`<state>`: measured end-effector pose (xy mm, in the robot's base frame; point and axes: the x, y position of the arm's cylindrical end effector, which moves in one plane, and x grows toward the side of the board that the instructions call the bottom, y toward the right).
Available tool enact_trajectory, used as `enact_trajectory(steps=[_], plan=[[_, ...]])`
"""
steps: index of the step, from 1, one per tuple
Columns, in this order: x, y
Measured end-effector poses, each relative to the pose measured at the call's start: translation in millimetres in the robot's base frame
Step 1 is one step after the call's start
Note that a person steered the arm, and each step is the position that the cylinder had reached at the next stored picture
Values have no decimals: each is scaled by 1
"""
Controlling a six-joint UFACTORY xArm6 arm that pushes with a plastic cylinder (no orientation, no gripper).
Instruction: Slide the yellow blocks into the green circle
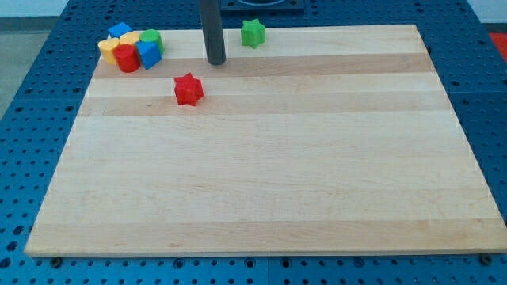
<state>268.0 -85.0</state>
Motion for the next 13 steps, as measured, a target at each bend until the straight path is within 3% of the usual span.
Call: enact_trajectory(steps=[2, 3, 5, 6, 7, 13], plan=[[17, -21], [20, -81], [77, -201], [56, -220], [17, -220], [-22, -220]])
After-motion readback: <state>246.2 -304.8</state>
